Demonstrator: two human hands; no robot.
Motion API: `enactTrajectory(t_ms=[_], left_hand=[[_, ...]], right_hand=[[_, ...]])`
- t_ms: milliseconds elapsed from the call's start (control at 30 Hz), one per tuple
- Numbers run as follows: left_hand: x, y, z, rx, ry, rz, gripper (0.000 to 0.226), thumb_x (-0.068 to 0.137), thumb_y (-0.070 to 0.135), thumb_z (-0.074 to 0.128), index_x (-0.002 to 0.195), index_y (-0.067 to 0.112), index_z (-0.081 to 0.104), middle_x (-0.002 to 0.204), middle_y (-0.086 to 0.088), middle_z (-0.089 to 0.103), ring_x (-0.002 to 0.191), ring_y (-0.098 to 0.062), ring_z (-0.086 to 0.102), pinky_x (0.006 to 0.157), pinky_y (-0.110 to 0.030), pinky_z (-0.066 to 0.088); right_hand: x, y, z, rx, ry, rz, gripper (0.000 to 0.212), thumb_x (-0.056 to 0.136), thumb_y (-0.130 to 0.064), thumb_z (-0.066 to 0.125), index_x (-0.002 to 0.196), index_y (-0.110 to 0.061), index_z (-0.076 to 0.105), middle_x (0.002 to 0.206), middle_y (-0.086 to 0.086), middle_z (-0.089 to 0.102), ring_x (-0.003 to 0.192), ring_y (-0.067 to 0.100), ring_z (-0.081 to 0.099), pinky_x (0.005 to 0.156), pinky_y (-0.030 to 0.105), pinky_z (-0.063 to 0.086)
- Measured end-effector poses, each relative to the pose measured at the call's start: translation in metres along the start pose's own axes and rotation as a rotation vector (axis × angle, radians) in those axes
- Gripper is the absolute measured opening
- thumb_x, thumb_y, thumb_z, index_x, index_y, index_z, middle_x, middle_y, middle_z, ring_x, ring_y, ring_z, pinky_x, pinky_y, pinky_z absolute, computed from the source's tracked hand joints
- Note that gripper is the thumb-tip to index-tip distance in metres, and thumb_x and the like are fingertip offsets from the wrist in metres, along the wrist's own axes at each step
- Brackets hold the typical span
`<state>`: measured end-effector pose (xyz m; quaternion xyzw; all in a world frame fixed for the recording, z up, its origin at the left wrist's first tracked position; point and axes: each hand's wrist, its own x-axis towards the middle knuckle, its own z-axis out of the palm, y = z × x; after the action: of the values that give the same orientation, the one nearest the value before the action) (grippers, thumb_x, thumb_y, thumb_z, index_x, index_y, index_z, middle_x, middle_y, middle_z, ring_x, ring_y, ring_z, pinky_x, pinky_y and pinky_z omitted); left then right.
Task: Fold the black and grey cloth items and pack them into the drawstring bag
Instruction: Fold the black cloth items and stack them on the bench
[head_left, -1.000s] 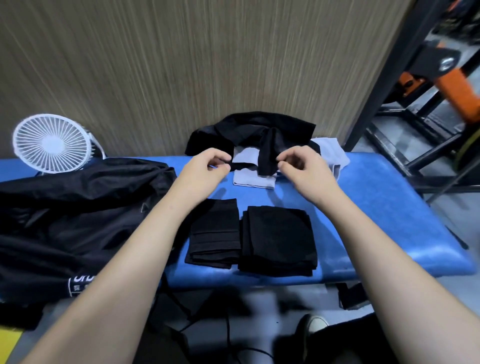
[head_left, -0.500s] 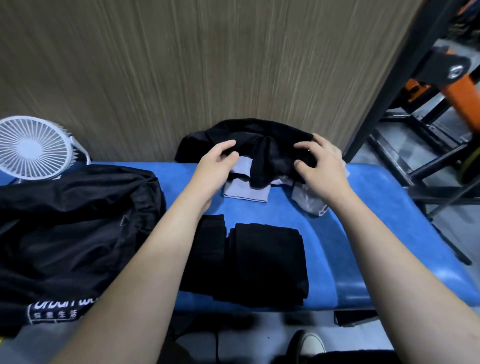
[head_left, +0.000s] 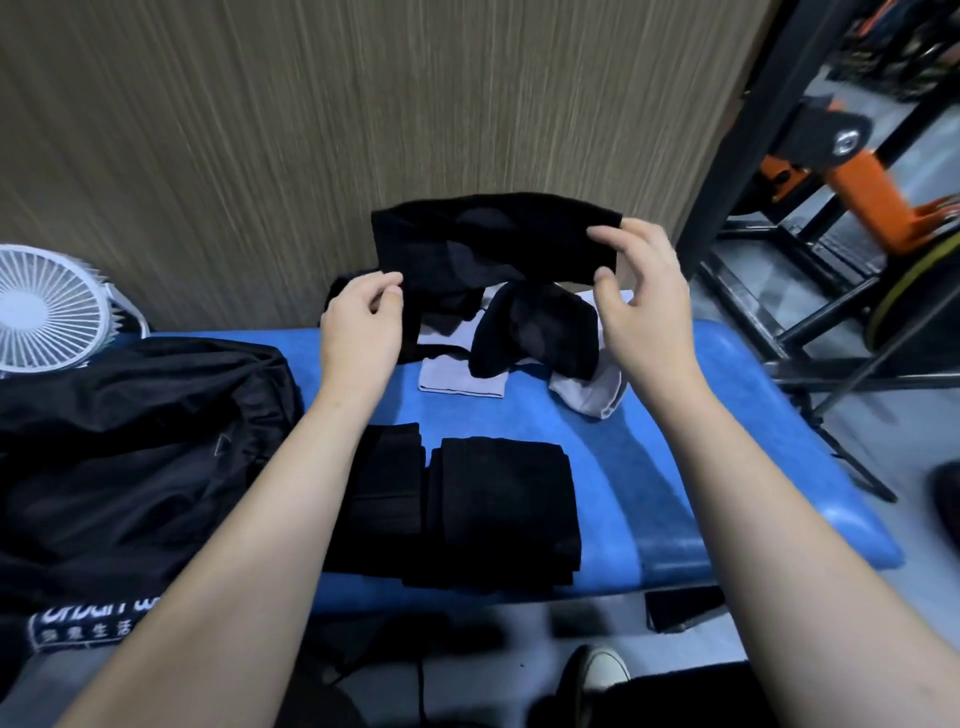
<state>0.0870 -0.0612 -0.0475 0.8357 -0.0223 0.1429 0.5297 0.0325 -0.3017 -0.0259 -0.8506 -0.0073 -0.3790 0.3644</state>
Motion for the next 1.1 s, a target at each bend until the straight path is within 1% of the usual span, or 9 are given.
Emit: enactTrajectory(t_ms=[67,200,333,467,633,800,933,1000,1100], left_hand=[[-0.003,0.004,-0.006,-0.038,0.043,0.076,0.027,0.100,0.022,0.053,0.121,0.020,0.071,0.128,0.009,0.065,0.119,-0.005,0.058,0.101,-0.020,0.042],[-0.009,0.016,-0.013,-0.272,0.053,0.031,0.017,0.088,0.026,0.073,0.104,0.024,0.068,0.104,0.006,0.070,0.094,-0.010,0.068,0.089,-0.026,0.055],[-0.021,0.026,-0.012,-0.509,-0.172,0.005,0.031,0.087,0.003,0.072,0.096,0.023,0.050,0.091,0.003,0.061,0.074,-0.005,0.063,0.073,-0.026,0.054],[-0.039,0.039,-0.004,-0.566,-0.488,-0.020,0.040,0.088,-0.010,0.063,0.112,0.020,0.055,0.099,-0.003,0.062,0.076,-0.006,0.063,0.063,-0.017,0.049],[-0.059,0.046,0.024,-0.433,-0.764,-0.078,0.040,0.090,-0.009,0.055,0.118,0.015,0.070,0.100,0.000,0.069,0.089,-0.012,0.062,0.084,-0.034,0.050],[-0.069,0.054,0.037,-0.407,-0.742,-0.084,0.056,0.078,-0.004,0.037,0.114,0.015,0.076,0.119,-0.008,0.073,0.117,-0.023,0.064,0.105,-0.042,0.043],[-0.076,0.060,0.051,-0.316,-0.706,-0.049,0.053,0.082,-0.006,0.041,0.106,0.022,0.079,0.112,-0.002,0.075,0.107,-0.015,0.066,0.096,-0.028,0.046],[-0.082,0.066,0.061,-0.293,-0.724,-0.034,0.044,0.091,-0.007,0.045,0.106,0.019,0.077,0.104,0.004,0.075,0.092,-0.004,0.067,0.081,-0.017,0.050],[-0.094,0.071,0.081,-0.232,-0.850,-0.016,0.030,0.096,0.000,0.054,0.110,0.016,0.074,0.098,0.000,0.072,0.082,-0.006,0.063,0.071,-0.023,0.055]], right_hand=[[-0.002,-0.008,-0.011,0.064,0.067,0.007,0.037,0.089,-0.002,0.053,0.121,-0.013,0.067,0.125,-0.004,0.055,0.117,0.012,0.054,0.096,0.015,0.042],[-0.008,-0.018,-0.034,0.201,0.164,0.134,0.030,0.089,-0.007,0.059,0.115,-0.019,0.068,0.119,-0.007,0.057,0.100,0.001,0.055,0.091,0.024,0.049],[-0.016,-0.012,-0.053,0.314,0.187,0.259,0.034,0.082,-0.007,0.061,0.110,-0.025,0.066,0.117,-0.004,0.063,0.095,0.017,0.064,0.082,0.040,0.056],[-0.030,0.000,-0.078,0.399,0.197,0.418,0.042,0.078,0.002,0.053,0.106,-0.026,0.069,0.112,0.004,0.070,0.092,0.015,0.066,0.072,0.031,0.053],[-0.053,0.016,-0.115,0.442,0.185,0.570,0.040,0.086,0.013,0.045,0.110,-0.007,0.069,0.091,0.004,0.067,0.066,0.004,0.060,0.052,0.015,0.045],[-0.068,0.040,-0.144,0.434,0.146,0.645,0.039,0.084,0.008,0.050,0.099,-0.017,0.076,0.104,0.010,0.072,0.085,0.018,0.066,0.070,0.027,0.054],[-0.075,0.050,-0.164,0.364,0.088,0.670,0.038,0.086,0.010,0.048,0.099,-0.014,0.075,0.079,0.007,0.062,0.048,0.014,0.047,0.043,0.023,0.037],[-0.081,0.059,-0.172,0.284,0.048,0.695,0.041,0.085,0.009,0.046,0.098,-0.017,0.075,0.072,0.004,0.055,0.047,0.015,0.038,0.042,0.023,0.031],[-0.092,0.071,-0.184,0.172,0.023,0.740,0.045,0.082,0.010,0.044,0.096,-0.020,0.074,0.071,-0.001,0.054,0.048,0.010,0.038,0.042,0.020,0.031]])
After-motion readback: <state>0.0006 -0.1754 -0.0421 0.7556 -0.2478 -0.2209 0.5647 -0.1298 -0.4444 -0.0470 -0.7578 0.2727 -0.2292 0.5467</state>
